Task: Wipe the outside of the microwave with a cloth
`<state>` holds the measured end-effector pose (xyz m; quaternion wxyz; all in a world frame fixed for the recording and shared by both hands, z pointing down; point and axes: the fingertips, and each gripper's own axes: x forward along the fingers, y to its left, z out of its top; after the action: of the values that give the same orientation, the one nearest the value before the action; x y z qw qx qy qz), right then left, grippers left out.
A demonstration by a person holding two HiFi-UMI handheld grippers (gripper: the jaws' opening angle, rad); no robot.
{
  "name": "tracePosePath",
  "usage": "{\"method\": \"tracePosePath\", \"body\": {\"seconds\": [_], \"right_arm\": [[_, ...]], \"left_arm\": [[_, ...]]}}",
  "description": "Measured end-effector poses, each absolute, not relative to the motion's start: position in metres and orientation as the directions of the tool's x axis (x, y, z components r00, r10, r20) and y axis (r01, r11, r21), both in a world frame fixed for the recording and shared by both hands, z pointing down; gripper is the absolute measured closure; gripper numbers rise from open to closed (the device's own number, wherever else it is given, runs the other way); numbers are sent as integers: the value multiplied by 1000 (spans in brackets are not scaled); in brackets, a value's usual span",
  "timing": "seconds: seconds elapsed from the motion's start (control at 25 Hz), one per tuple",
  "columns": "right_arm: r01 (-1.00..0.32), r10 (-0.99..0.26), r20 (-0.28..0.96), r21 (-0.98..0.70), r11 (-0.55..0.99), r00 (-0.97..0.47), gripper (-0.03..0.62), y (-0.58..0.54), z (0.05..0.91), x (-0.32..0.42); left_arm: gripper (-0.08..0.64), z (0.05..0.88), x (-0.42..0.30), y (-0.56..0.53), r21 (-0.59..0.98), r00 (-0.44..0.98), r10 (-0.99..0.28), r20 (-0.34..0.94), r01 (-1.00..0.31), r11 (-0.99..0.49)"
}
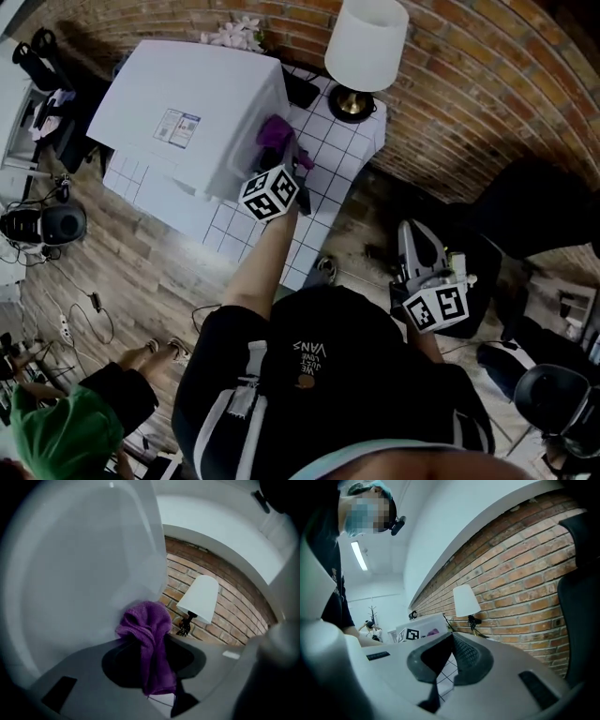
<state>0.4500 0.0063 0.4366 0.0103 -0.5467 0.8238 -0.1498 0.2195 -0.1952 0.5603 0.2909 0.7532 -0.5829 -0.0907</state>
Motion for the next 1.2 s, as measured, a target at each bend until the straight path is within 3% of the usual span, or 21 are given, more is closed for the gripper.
{"method": "tracePosePath", "body": {"seconds": [0.52,0.76,1.2], "right_arm": [[-937,-938,183,-249,246,-295,594,13,441,477],[-904,-903,173,-252,345,-393,594,-1,441,447],[-780,-777,143,-265,567,-613,594,-17,442,363]], "left_arm": [[419,571,249,-256,577,328,-916,231,-804,-143],[419,569,245,-182,574,378,-902,207,-794,-201],[419,603,145,-48,603,237,-926,295,-797,-11]]}}
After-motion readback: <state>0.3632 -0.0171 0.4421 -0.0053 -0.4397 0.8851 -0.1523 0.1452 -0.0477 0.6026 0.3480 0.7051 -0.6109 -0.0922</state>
